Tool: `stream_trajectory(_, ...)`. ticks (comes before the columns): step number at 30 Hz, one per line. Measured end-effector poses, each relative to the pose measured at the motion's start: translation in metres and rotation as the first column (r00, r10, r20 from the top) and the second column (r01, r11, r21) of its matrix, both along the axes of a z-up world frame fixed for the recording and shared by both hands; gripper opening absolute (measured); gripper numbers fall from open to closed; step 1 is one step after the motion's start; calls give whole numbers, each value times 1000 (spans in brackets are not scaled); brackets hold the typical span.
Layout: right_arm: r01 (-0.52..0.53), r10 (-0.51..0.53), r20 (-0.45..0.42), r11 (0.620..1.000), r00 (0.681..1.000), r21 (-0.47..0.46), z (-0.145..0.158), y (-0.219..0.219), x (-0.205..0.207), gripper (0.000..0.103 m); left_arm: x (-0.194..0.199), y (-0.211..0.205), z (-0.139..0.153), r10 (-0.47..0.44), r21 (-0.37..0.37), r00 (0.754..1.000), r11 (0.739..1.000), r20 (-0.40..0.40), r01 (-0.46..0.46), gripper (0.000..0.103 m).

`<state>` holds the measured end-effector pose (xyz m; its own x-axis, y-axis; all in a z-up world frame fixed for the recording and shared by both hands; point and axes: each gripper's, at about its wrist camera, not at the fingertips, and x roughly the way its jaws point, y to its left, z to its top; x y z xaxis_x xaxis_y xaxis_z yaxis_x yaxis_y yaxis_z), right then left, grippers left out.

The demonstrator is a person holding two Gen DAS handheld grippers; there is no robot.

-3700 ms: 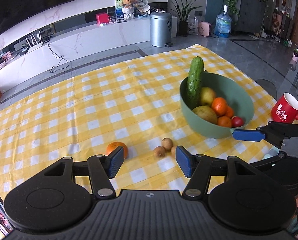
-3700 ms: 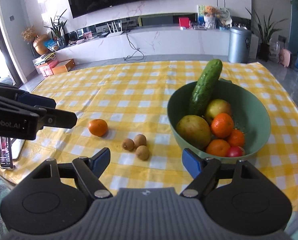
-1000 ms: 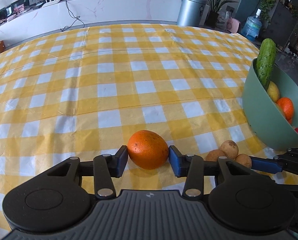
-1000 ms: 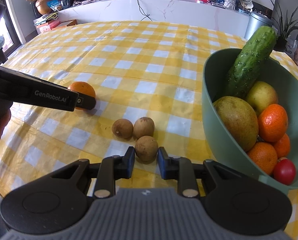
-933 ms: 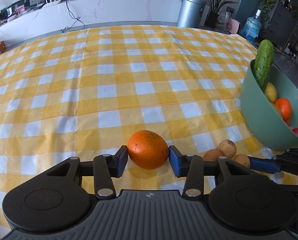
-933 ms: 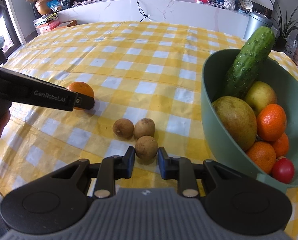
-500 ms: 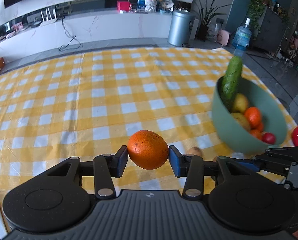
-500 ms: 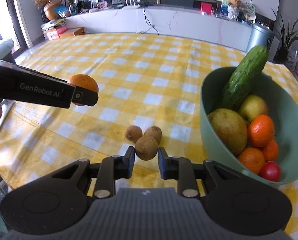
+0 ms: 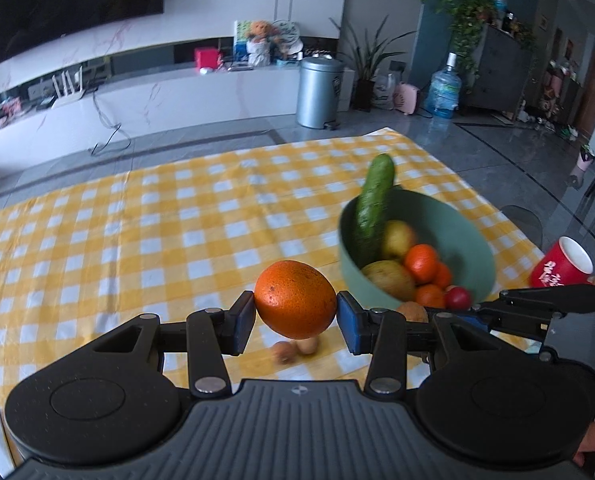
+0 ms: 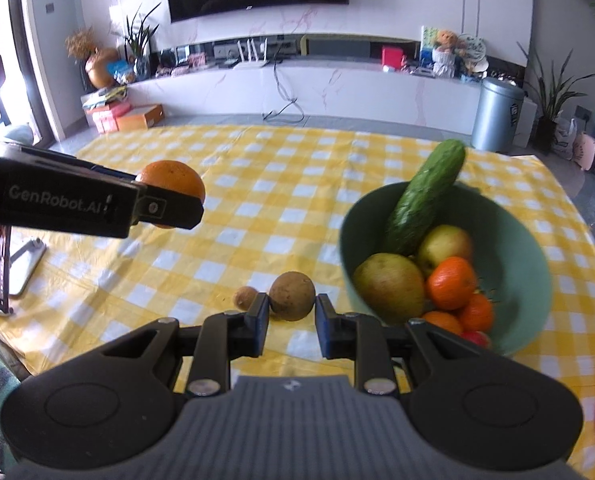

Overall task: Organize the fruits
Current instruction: 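Carry the tangerine and the brown fruit over the colander with both tools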

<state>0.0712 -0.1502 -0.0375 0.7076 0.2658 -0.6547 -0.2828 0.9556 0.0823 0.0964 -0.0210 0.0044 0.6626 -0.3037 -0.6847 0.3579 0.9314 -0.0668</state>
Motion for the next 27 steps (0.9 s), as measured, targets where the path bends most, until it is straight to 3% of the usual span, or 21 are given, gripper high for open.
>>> stream_trajectory(15, 58, -58, 84, 998, 995, -4, 26, -78, -14, 21, 3, -75, 15, -121, 3, 992, 993, 40, 121, 50)
stream_trajectory(23, 59, -53, 100, 997, 994, -49, 32, -107, -5, 21, 21, -114, 5, -189, -43, 982, 981, -11, 188, 50)
stream_trajectory(27, 44, -37, 86, 995, 996, -84, 28, -115, 5, 21, 33, -127, -2, -215, -30, 976, 976, -34, 214, 50)
